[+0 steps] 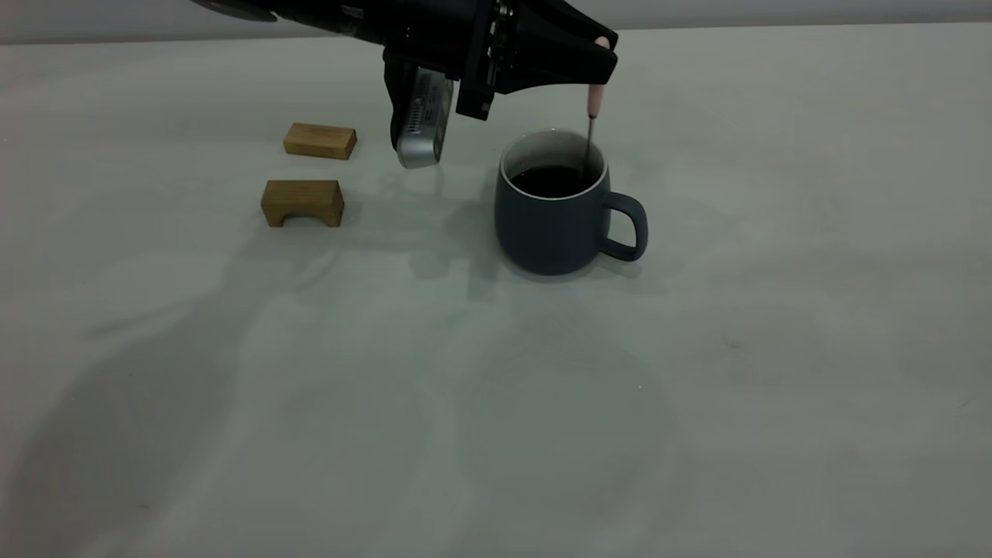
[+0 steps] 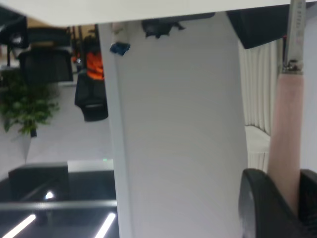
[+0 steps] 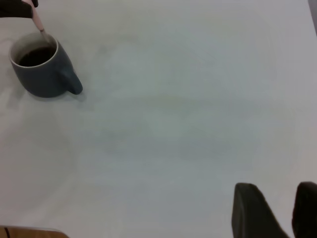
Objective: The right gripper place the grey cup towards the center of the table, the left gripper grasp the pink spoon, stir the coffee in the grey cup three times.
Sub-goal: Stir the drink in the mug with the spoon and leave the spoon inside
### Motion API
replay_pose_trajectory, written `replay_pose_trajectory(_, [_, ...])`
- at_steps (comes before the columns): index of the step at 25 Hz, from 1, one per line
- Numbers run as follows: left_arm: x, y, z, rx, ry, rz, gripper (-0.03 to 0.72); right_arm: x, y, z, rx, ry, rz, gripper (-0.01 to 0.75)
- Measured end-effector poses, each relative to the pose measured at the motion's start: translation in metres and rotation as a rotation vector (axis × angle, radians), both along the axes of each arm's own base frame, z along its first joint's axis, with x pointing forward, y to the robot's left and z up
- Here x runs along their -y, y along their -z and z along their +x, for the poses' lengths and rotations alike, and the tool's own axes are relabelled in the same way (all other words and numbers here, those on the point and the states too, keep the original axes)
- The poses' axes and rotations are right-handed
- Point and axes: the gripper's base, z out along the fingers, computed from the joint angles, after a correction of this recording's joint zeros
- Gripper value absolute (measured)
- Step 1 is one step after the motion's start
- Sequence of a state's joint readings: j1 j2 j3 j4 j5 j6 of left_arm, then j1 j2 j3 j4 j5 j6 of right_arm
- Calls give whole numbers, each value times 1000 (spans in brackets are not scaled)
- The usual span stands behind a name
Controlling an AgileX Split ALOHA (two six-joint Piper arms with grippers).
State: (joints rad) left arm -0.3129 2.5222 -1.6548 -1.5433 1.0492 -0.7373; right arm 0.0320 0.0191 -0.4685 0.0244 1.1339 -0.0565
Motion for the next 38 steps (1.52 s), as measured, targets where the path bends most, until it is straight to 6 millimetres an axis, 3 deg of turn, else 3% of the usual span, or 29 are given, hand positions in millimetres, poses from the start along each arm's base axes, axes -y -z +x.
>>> replay_pose_trajectory(9, [-14,10,-6,-150,54,127,169,0,0,0,0,0,0,238])
replay_pose_trajectory(14, [-24,13,1,-95,17,156,169,0,0,0,0,0,0,238])
replay_pose_trajectory(23, [-25,14,9,43,-18,166,176,0,0,0,0,0,0,238])
replay_pose_trajectory(26, [-26,15,13,105,-36,188,231,0,0,0,0,0,0,238])
replay_pose_trajectory(32, [-29,21,16,234,-10,226,414,0,0,0,0,0,0,238])
replay_pose_trajectory(38, [-31,11,17,415,139,282,436,0,0,0,0,0,0,238])
